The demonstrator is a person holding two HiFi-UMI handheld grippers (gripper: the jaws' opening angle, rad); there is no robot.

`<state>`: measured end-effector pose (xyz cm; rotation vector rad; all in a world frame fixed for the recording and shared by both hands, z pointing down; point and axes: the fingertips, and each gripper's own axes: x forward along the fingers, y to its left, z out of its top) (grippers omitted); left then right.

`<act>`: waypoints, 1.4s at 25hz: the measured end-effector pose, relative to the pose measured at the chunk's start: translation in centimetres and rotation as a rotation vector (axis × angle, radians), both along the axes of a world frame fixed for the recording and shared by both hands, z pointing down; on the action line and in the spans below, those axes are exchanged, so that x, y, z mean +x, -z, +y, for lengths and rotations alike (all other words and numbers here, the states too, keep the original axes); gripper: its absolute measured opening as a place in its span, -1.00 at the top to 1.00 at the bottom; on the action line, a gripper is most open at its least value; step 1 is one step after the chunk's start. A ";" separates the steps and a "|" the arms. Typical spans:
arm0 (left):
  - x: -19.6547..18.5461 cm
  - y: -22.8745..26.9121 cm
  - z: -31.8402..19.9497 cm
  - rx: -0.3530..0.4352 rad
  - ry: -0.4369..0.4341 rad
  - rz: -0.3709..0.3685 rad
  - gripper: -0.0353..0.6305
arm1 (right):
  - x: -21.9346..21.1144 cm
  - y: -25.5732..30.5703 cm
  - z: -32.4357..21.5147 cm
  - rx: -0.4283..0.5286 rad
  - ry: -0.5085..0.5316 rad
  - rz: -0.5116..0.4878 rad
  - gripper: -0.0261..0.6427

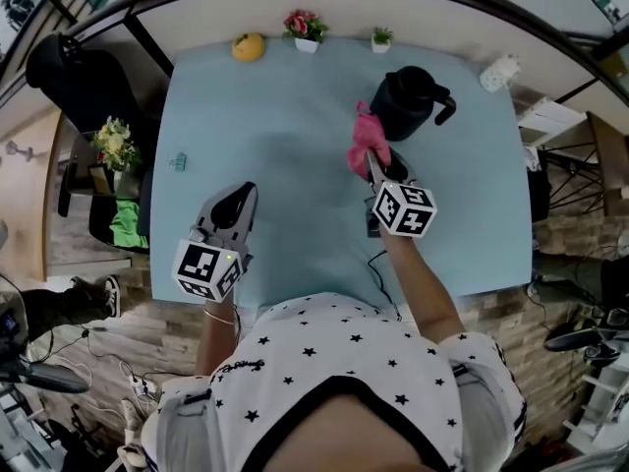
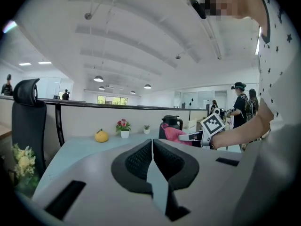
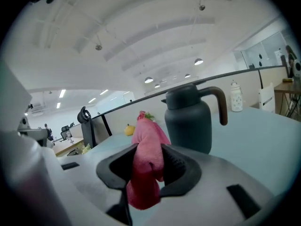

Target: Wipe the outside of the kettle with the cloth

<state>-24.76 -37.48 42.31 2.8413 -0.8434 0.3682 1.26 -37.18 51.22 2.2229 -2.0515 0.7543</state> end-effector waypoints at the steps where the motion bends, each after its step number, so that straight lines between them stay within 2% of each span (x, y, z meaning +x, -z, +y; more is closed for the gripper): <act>1: 0.3 0.2 0.1 0.007 -0.005 0.003 0.79 | -0.1 0.9 0.6 0.019 0.009 0.007 0.53; 6: 1.7 1.2 1.3 0.035 -0.029 0.014 0.79 | -0.1 4.6 3.7 0.120 0.006 0.065 0.53; 12: 2.7 2.4 2.6 0.060 -0.037 0.031 0.79 | -1.1 6.6 5.9 0.165 0.049 0.036 0.54; 18: 3.2 2.1 4.0 0.047 -0.043 0.030 0.79 | -1.7 7.4 7.3 0.182 0.071 0.034 0.54; 35: 5.7 2.5 5.2 0.047 -0.097 0.052 0.79 | 0.0 8.0 10.1 0.190 0.021 0.020 0.54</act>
